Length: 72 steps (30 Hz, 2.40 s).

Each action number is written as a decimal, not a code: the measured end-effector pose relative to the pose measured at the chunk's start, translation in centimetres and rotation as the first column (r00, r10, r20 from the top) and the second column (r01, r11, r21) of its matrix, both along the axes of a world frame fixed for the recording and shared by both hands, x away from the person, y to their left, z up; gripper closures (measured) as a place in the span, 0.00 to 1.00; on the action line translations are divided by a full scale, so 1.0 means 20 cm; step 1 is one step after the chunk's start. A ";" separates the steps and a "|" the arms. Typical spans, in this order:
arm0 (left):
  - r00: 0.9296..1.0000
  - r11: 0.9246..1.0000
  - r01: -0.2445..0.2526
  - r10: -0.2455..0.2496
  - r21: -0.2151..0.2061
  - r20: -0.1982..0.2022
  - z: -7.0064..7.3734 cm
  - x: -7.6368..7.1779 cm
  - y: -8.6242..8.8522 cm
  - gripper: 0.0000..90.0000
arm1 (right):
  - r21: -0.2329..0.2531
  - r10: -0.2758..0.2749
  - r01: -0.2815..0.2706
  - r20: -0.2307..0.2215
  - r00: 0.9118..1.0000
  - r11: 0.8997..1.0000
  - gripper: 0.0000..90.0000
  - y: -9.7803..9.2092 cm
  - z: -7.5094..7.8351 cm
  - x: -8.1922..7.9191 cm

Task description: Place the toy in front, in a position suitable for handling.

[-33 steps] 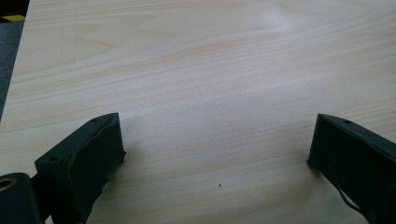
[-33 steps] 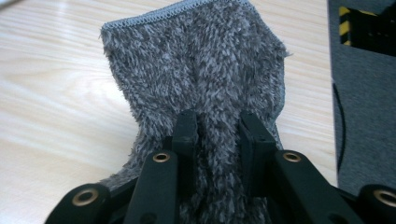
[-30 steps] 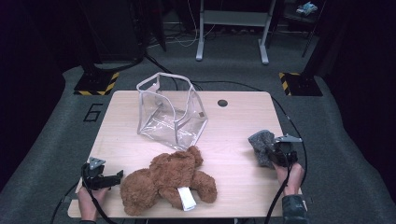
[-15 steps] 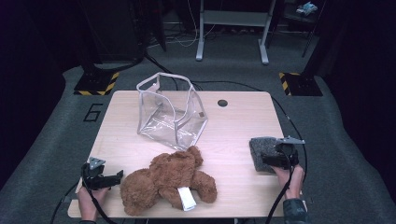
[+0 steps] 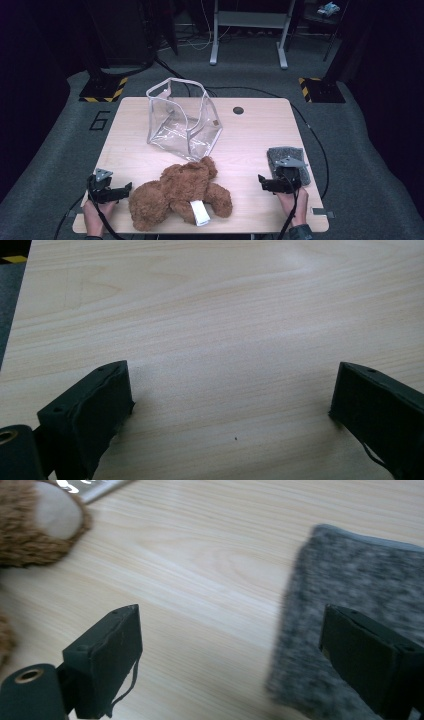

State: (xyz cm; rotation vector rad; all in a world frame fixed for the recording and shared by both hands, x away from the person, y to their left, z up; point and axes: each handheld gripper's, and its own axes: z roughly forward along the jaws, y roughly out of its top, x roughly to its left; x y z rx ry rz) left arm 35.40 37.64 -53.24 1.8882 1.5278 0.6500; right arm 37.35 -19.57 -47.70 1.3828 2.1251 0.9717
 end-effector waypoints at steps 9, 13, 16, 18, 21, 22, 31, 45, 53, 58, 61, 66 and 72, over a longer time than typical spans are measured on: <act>1.000 1.000 -0.001 0.001 -0.011 0.008 0.00 0.00 0.00 0.04 | -0.017 0.072 -0.073 -0.032 0.997 0.997 0.07 0.20 -0.18 0.03; 1.000 1.000 0.007 -0.006 -0.019 0.012 0.00 0.00 0.01 0.06 | -0.046 0.075 -0.077 -0.039 0.996 0.996 0.06 0.23 -0.22 0.05; 1.000 0.999 0.008 -0.007 -0.032 0.008 0.01 0.00 0.02 0.06 | -0.033 0.045 -0.047 -0.053 0.998 0.998 0.06 0.23 -0.24 0.06; 1.000 0.999 0.014 -0.013 -0.038 0.021 0.01 0.01 0.03 0.06 | -0.041 0.050 -0.052 -0.044 0.998 0.998 0.06 0.23 -0.25 0.07; 0.999 0.998 0.035 -0.034 -0.044 0.022 0.02 0.02 0.04 0.08 | -0.040 0.056 -0.057 -0.033 0.998 0.998 0.06 0.23 -0.25 0.07; 0.999 0.998 0.046 -0.045 -0.046 0.018 0.03 0.03 0.04 0.08 | -0.046 0.062 -0.063 -0.032 0.998 0.997 0.06 0.22 -0.25 0.07; 0.993 0.993 0.110 -0.109 -0.038 0.038 0.21 0.14 0.04 0.09 | -0.038 0.051 -0.051 -0.017 0.999 0.998 0.06 0.21 -0.26 0.08; 0.986 0.986 0.160 -0.158 -0.040 0.056 0.42 0.34 -0.01 0.09 | -0.035 0.046 -0.047 -0.015 0.999 0.998 0.06 0.21 -0.26 0.08; 0.982 0.982 0.184 -0.181 -0.040 0.056 0.49 0.46 -0.05 0.09 | -0.035 0.050 -0.051 -0.020 0.999 0.998 0.06 0.21 -0.26 0.08; 0.980 0.979 0.198 -0.196 -0.047 0.048 0.53 0.53 -0.08 0.09 | -0.029 0.046 -0.046 -0.019 0.999 0.999 0.06 0.21 -0.26 0.08; 0.977 0.976 0.211 -0.209 -0.048 0.048 0.55 0.57 -0.10 0.09 | -0.029 0.045 -0.045 -0.017 0.999 0.999 0.06 0.21 -0.26 0.08; 0.970 0.970 0.238 -0.236 -0.040 0.048 0.59 0.64 -0.14 0.10 | -0.032 0.046 -0.046 -0.016 0.999 0.998 0.07 0.21 -0.26 0.08; 0.967 0.968 0.250 -0.248 -0.034 0.052 0.62 0.70 -0.18 0.10 | -0.039 0.051 -0.052 -0.015 0.999 0.998 0.07 0.21 -0.26 0.08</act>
